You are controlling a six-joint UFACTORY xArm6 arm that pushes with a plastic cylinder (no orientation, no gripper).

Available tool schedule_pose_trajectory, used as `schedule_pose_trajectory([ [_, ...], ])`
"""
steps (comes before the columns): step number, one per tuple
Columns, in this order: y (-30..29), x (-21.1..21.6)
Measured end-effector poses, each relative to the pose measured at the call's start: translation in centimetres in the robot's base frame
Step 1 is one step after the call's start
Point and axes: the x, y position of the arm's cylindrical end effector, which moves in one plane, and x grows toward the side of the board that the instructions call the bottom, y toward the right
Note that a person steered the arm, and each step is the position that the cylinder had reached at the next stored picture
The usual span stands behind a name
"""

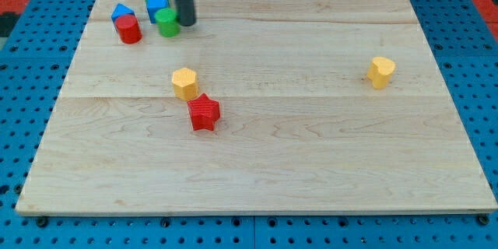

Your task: Slide the yellow hexagon to the red circle

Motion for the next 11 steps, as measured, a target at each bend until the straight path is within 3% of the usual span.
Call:
schedule_pose_trajectory([
  [1,4.3,0.5],
  [2,10.0,6.5],
  [3,12.1,12.7],
  [4,6.8,15.5],
  [6,-0.3,11.0],
  [7,0.6,10.9],
  [8,3.3,13.0],
  [9,-0.1,16.2],
  [11,-4.6,7.0],
])
